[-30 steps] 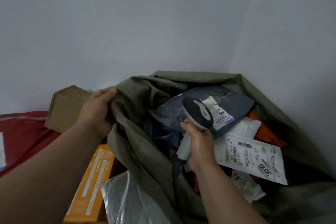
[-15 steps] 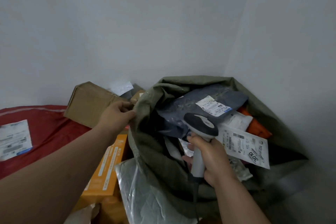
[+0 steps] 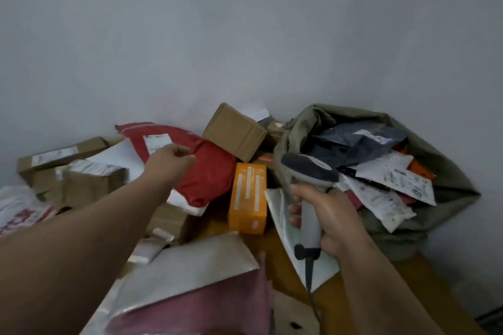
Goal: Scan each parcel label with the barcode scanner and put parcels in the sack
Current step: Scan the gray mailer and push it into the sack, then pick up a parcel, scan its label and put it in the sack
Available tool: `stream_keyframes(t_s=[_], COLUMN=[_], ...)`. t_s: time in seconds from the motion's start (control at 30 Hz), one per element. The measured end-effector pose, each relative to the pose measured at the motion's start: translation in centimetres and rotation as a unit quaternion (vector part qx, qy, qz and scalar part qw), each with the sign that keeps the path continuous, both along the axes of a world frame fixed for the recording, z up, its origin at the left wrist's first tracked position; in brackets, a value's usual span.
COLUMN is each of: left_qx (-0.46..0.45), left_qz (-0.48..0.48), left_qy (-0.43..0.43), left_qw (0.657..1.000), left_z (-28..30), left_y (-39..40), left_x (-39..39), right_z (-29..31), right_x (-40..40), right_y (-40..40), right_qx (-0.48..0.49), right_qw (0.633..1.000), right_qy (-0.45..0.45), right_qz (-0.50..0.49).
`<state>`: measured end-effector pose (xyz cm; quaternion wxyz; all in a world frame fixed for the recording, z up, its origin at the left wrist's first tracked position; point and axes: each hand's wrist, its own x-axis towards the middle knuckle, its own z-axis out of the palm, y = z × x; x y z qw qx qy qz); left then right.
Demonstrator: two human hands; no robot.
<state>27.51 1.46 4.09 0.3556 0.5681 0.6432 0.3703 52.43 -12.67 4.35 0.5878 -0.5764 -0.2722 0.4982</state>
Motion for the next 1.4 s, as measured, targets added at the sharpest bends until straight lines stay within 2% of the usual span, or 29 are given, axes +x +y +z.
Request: stream_keyframes(t_s=[0.17,0.37,0.57,0.73,0.83,0.97,1.07,1.13,1.27,1.3,1.4], left_qx=[-0.032,-0.120,-0.160,-0.184,-0.157,-0.083,-0.057,-0.044,-0.060,-0.066,-0.071], left_qz=[-0.041,-0.144,-0.226,-0.282,-0.315,-0.261,-0.191,-0.166,-0.179,-0.174,-0.111], left_qy=[0.071,0.171,0.264,0.355,0.386,0.343,0.303,0.287,0.232,0.189,-0.025], left_qw=[0.996,0.967,0.924,0.872,0.852,0.899,0.932,0.942,0.954,0.964,0.991], left_z=[-2.4,-7.7,-12.6,-15.2,-16.5,-16.4,-13.7,-11.2,-6.3,-5.2,-2.9], left_y=[-4.4,-8.0,-9.2,-9.5,-9.6,-9.0,-7.7,-6.6,-6.1,-6.3,-7.5], left_x=[-7.5,-10.0,-9.8,-8.4,-7.8,-8.3,-9.9,-11.2,-14.2,-15.2,-18.1], right_z=[-2.1,-5.5,-8.0,-9.0,-9.6,-9.7,-8.5,-7.4,-5.6,-5.1,-3.9], right_x=[-6.9,-11.7,-13.1,-12.9,-12.9,-12.8,-12.2,-11.8,-12.6,-13.4,-16.7], right_y=[-1.5,-1.2,0.1,1.6,2.1,2.2,2.4,2.3,0.8,0.3,-1.2], right_qx=[-0.040,-0.069,-0.106,-0.120,-0.125,-0.124,-0.102,-0.079,-0.055,-0.049,-0.044], right_qw=[0.999,0.996,0.992,0.988,0.987,0.988,0.992,0.996,0.998,0.998,0.997], right_qy=[-0.013,-0.004,-0.007,-0.022,-0.020,-0.031,-0.041,-0.041,-0.028,-0.030,-0.041], right_qz=[0.034,0.059,0.069,0.089,0.100,0.090,0.064,0.029,-0.028,-0.036,-0.041])
